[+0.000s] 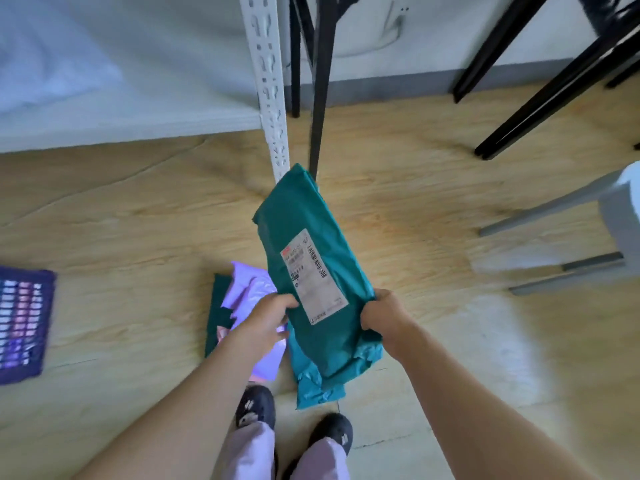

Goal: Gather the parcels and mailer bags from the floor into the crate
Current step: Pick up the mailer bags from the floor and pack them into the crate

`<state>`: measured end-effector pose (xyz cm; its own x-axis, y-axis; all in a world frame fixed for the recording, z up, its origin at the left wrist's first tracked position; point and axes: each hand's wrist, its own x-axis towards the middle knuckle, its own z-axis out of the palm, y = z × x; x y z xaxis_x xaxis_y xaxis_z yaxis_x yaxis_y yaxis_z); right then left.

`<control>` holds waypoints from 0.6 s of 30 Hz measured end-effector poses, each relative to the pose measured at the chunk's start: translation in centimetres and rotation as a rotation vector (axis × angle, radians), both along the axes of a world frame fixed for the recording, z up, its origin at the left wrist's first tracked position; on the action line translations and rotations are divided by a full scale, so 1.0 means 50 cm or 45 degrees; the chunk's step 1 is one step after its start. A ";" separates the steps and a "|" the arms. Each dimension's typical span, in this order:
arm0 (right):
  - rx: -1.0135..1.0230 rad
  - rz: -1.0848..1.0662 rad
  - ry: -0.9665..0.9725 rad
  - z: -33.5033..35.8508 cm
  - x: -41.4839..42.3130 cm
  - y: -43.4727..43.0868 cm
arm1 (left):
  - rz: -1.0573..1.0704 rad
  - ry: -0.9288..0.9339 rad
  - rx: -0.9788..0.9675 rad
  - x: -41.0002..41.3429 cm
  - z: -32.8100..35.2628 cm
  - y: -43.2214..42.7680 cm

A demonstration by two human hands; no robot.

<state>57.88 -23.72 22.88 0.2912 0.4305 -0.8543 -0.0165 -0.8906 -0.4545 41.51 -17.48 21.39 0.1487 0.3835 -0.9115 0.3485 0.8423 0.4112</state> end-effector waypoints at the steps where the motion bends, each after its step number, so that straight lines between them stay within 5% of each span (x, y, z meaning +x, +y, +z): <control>1: 0.017 0.076 -0.022 0.032 -0.014 0.007 | 0.089 -0.036 0.012 -0.020 0.031 0.005; 8: 0.134 0.507 -0.152 0.232 -0.107 0.017 | 0.237 0.036 0.402 -0.132 0.224 0.023; 18: 0.504 0.692 -0.138 0.435 -0.294 0.074 | 0.113 0.332 0.890 -0.365 0.470 -0.002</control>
